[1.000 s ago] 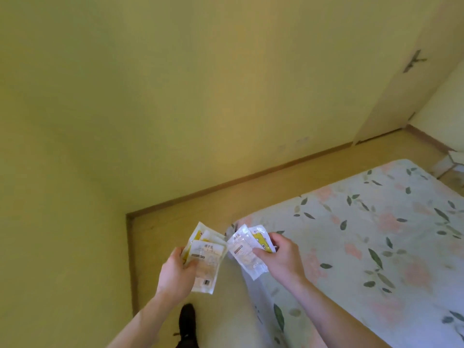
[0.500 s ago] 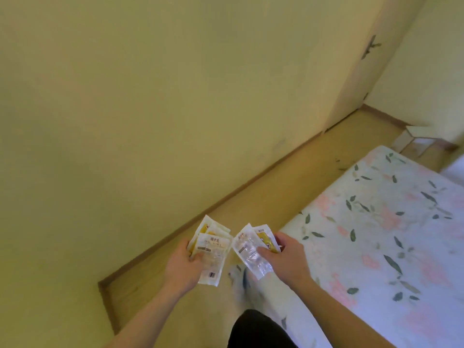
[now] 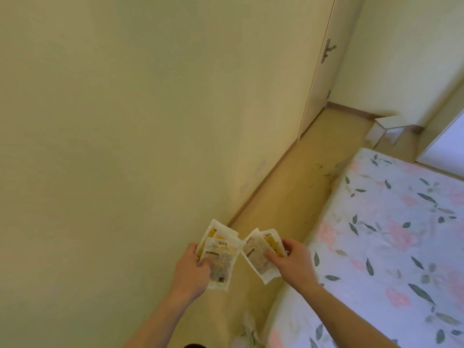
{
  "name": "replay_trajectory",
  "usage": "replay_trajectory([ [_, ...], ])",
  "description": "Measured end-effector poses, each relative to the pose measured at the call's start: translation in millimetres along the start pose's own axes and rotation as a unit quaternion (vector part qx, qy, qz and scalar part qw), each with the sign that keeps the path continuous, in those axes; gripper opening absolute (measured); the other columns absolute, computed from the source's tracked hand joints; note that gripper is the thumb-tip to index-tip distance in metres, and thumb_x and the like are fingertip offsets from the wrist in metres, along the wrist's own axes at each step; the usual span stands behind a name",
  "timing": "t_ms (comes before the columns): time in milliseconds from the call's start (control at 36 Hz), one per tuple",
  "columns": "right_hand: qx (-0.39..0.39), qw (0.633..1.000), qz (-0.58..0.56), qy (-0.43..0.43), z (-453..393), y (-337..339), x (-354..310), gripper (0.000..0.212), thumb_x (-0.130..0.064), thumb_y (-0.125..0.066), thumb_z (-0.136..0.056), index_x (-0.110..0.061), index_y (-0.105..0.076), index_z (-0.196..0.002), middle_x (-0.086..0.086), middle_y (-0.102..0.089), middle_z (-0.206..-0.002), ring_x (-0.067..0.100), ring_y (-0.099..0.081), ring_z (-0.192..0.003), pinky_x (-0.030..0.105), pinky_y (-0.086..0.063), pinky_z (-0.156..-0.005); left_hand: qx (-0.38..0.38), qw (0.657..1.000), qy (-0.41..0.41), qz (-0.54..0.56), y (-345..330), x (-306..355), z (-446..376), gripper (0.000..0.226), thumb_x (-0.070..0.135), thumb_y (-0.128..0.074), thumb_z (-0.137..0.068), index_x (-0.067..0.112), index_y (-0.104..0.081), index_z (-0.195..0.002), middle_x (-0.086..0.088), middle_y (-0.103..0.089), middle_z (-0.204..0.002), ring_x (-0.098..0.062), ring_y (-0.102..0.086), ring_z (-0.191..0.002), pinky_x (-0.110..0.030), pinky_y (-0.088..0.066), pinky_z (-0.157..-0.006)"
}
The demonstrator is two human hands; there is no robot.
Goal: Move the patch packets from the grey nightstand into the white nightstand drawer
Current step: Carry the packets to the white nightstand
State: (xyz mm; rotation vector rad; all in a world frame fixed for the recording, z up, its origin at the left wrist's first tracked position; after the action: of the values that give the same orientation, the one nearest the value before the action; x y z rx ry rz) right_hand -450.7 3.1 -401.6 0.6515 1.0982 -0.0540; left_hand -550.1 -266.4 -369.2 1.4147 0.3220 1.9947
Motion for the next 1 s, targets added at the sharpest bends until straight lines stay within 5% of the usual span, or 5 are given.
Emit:
replay_trajectory([
  [222, 0.071, 0.997, -0.036, -0.019, -103, 18, -30, 0.015, -0.035, -0.083, -0.083, -0.034, -0.075, -0.095, -0.018, -0.076, -0.086, 0.001, -0.072, -0.076, 0.031, -0.062, -0.068, -0.058, 0.997, -0.041, -0.018, -11, 65, -130, 0.012, 0.012, -0.058, -0.098, 0.024, -0.056, -0.1, 0.01, -0.066, -0.09, -0.001, -0.062, -0.075, -0.013, -0.043, -0.05],
  [500, 0.199, 0.973, -0.074, -0.09, -185, 52, -46, 0.021, -0.026, -0.084, -0.083, -0.036, -0.072, -0.096, -0.018, -0.075, -0.086, 0.0, -0.073, -0.078, 0.033, -0.064, -0.073, -0.157, 0.981, -0.103, -0.038, -51, 158, -280, 0.011, 0.013, -0.06, -0.095, 0.024, -0.06, -0.099, 0.005, -0.069, -0.095, -0.013, -0.067, -0.082, -0.026, -0.051, -0.062],
  [667, 0.295, 0.941, -0.089, -0.142, -200, 106, -39, 0.024, -0.032, -0.082, -0.084, -0.028, -0.073, -0.106, -0.012, -0.075, -0.097, 0.004, -0.071, -0.082, 0.021, -0.059, -0.065, -0.244, 0.958, -0.132, -0.068, -115, 229, -325, 0.011, 0.018, -0.061, -0.093, 0.026, -0.062, -0.1, 0.005, -0.072, -0.096, -0.015, -0.071, -0.084, -0.037, -0.059, -0.074],
  [778, 0.351, 0.913, -0.115, -0.172, -214, 146, -17, 0.021, -0.031, -0.082, -0.083, -0.028, -0.074, -0.102, -0.012, -0.076, -0.093, 0.005, -0.072, -0.079, 0.019, -0.056, -0.061, -0.28, 0.943, -0.162, -0.076, -167, 284, -351, 0.017, 0.015, -0.06, -0.094, 0.025, -0.062, -0.107, 0.006, -0.071, -0.099, -0.012, -0.069, -0.085, -0.025, -0.052, -0.064],
  [1000, 0.392, 0.885, -0.161, -0.193, -300, 228, 30, 0.017, -0.029, -0.083, -0.083, -0.033, -0.073, -0.097, -0.014, -0.077, -0.089, 0.003, -0.073, -0.076, 0.031, -0.063, -0.066, -0.321, 0.925, -0.184, -0.087, -277, 387, -411, 0.012, 0.017, -0.058, -0.098, 0.027, -0.059, -0.104, 0.006, -0.069, -0.099, -0.011, -0.069, -0.084, -0.02, -0.051, -0.059],
])
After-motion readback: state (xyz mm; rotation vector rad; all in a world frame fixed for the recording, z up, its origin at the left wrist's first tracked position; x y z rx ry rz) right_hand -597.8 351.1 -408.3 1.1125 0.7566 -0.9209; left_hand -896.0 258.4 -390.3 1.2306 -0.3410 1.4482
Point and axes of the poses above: each hand's wrist, its own z-axis away from the middle knuckle, its own y-axis out of the back of the hand, x = y × z, the point moved 10 cm from there along -z, towards the middle knuckle
